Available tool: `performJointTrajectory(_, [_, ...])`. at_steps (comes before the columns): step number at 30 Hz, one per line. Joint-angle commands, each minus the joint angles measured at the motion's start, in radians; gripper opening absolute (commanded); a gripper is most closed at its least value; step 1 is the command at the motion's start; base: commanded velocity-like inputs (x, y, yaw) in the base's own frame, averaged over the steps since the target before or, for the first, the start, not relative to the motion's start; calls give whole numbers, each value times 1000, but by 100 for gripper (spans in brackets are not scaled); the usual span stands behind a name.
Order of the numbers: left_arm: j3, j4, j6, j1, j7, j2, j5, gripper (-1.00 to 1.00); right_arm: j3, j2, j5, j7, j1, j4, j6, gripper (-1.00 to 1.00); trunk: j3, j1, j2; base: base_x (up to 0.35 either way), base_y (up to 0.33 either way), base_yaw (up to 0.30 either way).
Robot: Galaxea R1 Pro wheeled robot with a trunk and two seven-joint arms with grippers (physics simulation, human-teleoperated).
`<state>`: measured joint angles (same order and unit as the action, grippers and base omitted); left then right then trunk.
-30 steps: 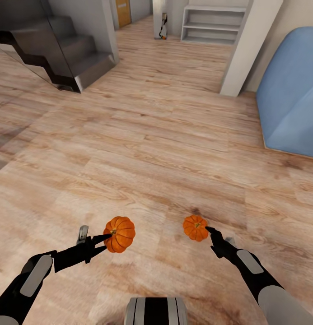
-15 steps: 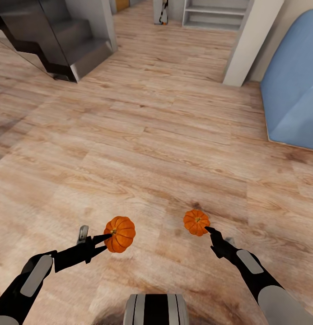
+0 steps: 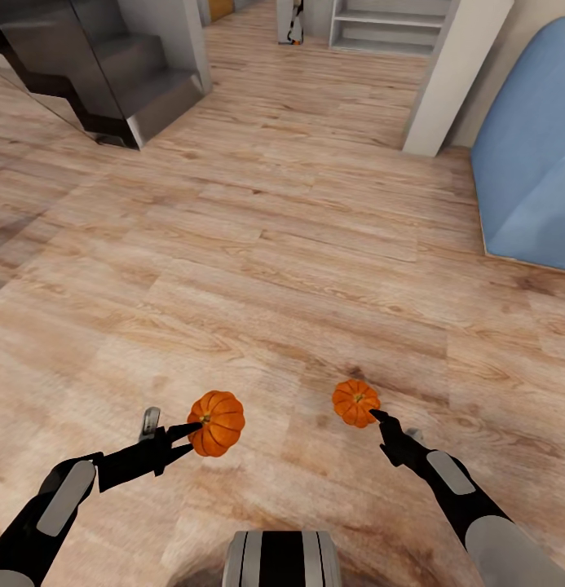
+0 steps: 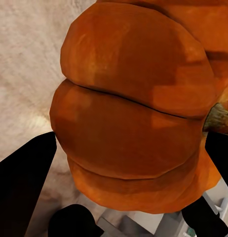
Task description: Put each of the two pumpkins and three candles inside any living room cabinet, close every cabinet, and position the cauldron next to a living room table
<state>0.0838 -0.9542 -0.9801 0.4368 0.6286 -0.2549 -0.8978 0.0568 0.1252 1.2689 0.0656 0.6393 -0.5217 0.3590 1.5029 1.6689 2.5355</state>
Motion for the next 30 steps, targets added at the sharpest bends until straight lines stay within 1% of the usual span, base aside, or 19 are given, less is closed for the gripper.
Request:
performJointTrajectory(1, [1, 0, -5, 0, 4, 0, 2, -100, 4, -1, 1, 2, 0, 0, 6, 100, 1, 0, 0, 6, 5, 0])
performJointTrajectory(13, [-1, 0, -5, 0, 3, 0, 2, -100, 4, -1, 1, 2, 0, 0, 6, 100, 1, 0, 0, 76, 76, 0])
performJointTrajectory(30, [-1, 0, -5, 0, 3, 0, 2, -100, 3, -1, 0, 2, 0, 0, 6, 100, 1, 0, 0, 91, 5, 0])
